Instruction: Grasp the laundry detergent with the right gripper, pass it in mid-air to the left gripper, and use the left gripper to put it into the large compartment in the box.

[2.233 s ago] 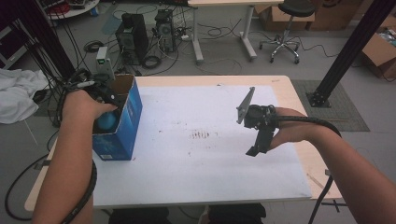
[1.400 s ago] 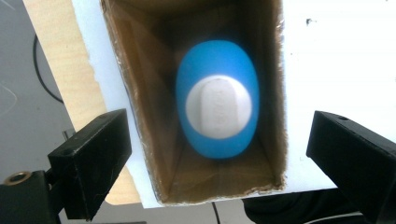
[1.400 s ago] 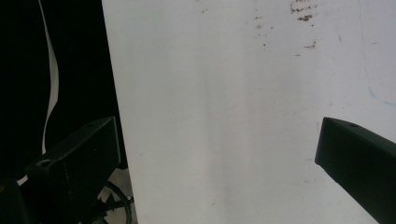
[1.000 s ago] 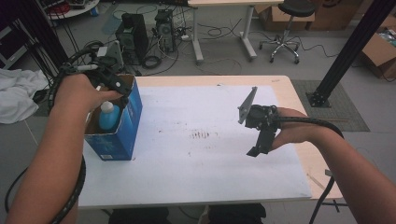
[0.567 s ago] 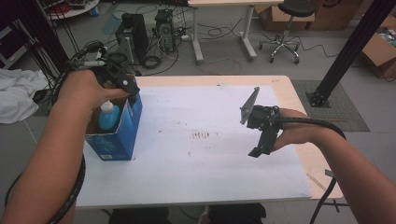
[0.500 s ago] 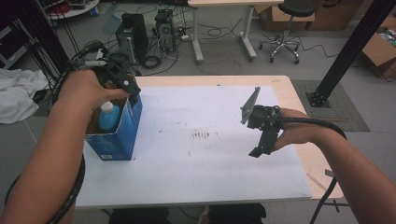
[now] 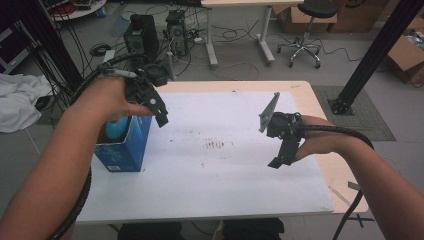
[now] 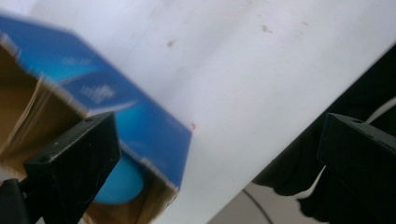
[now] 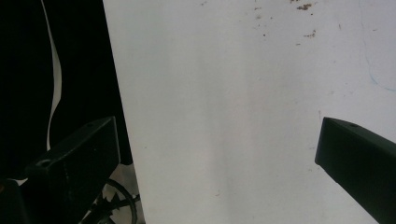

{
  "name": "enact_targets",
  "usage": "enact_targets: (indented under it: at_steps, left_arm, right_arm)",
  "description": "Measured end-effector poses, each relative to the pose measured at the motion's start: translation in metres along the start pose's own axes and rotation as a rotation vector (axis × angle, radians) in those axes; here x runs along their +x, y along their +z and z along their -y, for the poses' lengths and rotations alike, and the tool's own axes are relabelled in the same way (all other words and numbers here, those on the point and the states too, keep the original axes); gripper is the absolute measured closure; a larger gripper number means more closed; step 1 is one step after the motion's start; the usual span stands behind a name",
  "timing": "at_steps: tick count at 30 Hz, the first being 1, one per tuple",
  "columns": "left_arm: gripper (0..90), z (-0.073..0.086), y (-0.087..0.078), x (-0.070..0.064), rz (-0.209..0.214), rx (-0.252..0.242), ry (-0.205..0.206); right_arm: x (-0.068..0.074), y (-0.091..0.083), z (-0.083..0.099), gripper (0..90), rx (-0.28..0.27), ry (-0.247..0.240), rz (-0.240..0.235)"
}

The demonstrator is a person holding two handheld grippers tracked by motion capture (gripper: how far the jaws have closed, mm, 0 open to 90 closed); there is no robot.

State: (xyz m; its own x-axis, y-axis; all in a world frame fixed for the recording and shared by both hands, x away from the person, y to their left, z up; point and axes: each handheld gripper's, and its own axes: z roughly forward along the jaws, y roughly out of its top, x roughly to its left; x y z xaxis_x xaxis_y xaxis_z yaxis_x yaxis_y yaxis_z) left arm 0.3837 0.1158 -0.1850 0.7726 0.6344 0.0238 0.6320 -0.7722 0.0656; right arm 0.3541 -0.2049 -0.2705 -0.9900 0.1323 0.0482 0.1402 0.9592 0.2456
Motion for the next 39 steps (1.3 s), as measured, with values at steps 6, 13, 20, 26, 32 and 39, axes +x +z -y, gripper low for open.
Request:
enact_targets:
  at_steps: [6,13,20,26,32,39]
  left_arm:
    - [0.1,-0.011,0.01,-0.033,-0.006,0.008,0.192]
    - [0.1,-0.013,0.011,-0.063,0.0,-0.008,0.446]
    - [0.1,-0.006,0.018,-0.077,0.019,-0.017,0.629]
    - [0.1,-0.006,0.029,-0.074,0.015,0.017,0.659]
    - [0.1,-0.012,0.035,-0.075,0.037,0.012,0.668]
    - [0.1,-0.019,0.036,-0.072,0.058,0.003,0.661]
  right_arm:
    - [0.004,-0.002,-0.001,0.0,0.001,-0.003,0.004]
    - [0.007,-0.002,-0.004,0.0,0.005,-0.004,-0.002]
    - [0.006,0.0,-0.009,0.0,0.012,-0.01,0.0]
    - [0.003,-0.001,-0.012,0.0,0.019,-0.016,0.0]
    - [0.0,0.0,-0.01,0.0,0.023,-0.012,-0.001]
    - [-0.004,0.0,-0.007,0.0,0.018,-0.014,-0.002]
